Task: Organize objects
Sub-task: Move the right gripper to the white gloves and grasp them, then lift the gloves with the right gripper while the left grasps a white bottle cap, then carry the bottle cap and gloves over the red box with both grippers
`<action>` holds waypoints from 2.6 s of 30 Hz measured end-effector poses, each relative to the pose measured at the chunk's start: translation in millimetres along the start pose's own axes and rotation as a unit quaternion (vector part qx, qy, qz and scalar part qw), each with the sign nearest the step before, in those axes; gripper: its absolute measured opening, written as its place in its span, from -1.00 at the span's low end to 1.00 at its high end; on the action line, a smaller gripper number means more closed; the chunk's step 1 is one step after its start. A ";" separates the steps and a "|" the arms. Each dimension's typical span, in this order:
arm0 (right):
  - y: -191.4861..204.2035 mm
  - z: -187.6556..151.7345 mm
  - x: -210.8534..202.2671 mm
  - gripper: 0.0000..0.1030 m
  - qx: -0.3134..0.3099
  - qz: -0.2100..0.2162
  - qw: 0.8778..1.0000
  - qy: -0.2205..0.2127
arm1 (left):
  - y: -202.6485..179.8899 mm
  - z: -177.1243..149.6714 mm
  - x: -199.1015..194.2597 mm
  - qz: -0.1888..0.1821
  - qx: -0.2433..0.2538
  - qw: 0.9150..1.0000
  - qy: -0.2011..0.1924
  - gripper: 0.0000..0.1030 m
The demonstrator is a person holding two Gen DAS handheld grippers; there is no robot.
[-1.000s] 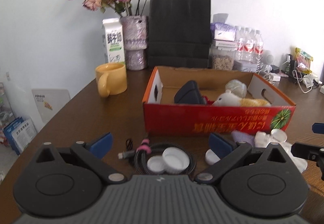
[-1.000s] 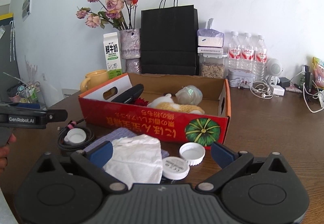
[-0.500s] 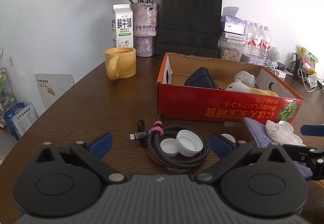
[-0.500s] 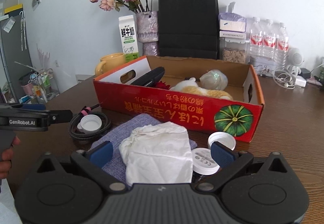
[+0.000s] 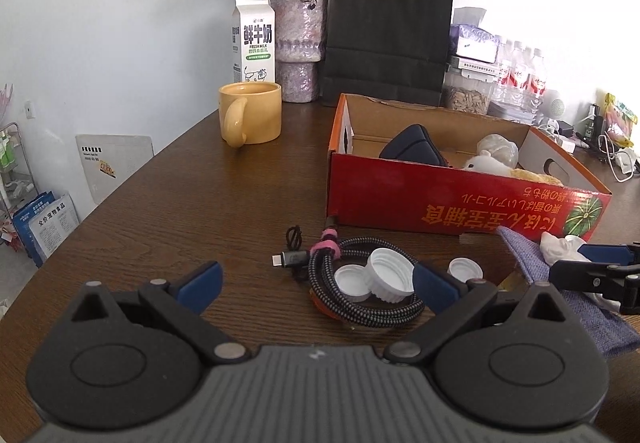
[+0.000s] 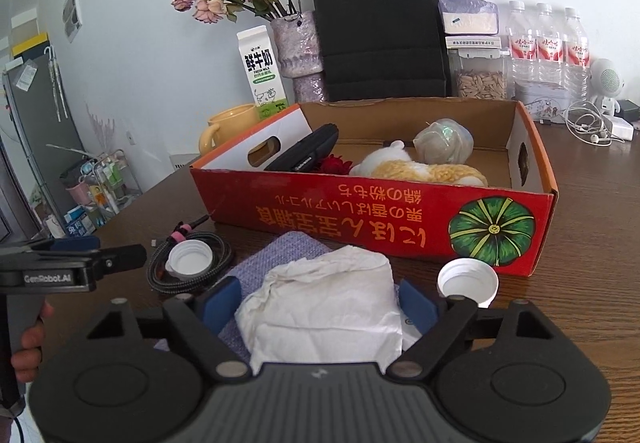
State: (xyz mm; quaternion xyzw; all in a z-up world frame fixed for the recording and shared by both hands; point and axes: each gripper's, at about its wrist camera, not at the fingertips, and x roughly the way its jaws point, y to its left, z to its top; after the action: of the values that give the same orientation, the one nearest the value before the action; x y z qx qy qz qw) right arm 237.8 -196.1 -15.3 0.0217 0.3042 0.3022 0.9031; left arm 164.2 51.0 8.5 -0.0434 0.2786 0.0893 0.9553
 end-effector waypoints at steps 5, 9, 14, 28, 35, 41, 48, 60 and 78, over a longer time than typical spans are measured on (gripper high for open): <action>0.0 -2.3 -2.9 0.39 0.001 0.008 1.000 -0.008 | -2.7 -1.1 2.1 -0.001 0.004 1.000 0.004 1.00; -1.2 -3.9 -5.0 0.33 0.002 0.010 1.000 -0.017 | -4.5 -1.6 3.5 -0.002 0.007 1.000 0.006 1.00; -2.2 -6.1 -9.2 0.30 0.003 -0.002 0.999 -0.035 | -7.4 -2.5 6.0 -0.006 0.010 1.000 0.012 1.00; -15.4 -6.5 -25.6 0.30 -0.004 -0.063 0.994 -0.093 | -32.5 -4.1 5.3 -0.029 0.077 0.997 -0.014 1.00; -19.1 -9.6 -25.0 0.30 -0.003 -0.065 0.993 -0.093 | -52.2 -7.3 16.3 -0.038 0.136 0.990 -0.014 0.38; -18.9 -11.1 -24.1 0.30 -0.004 -0.065 0.994 -0.092 | -51.3 -2.9 32.1 -0.026 0.122 0.992 0.000 0.25; -18.0 -12.4 -22.8 0.30 -0.006 -0.067 0.994 -0.090 | -38.3 0.1 42.2 -0.039 0.077 0.996 0.027 -0.25; -16.8 -13.9 -21.8 0.30 -0.011 -0.073 0.993 -0.090 | -27.4 2.2 35.3 -0.044 0.039 0.998 0.015 -0.87; -4.9 -0.9 -29.0 0.30 -0.035 -0.074 0.991 -0.107 | -46.5 37.5 7.7 -0.077 0.042 0.995 -0.052 -0.87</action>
State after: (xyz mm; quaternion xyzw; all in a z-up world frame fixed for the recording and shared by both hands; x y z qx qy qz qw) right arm 221.6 -216.4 -1.6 0.0000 0.1961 0.2412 0.9505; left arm 199.3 11.6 37.5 -0.0201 0.2276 0.0055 0.9735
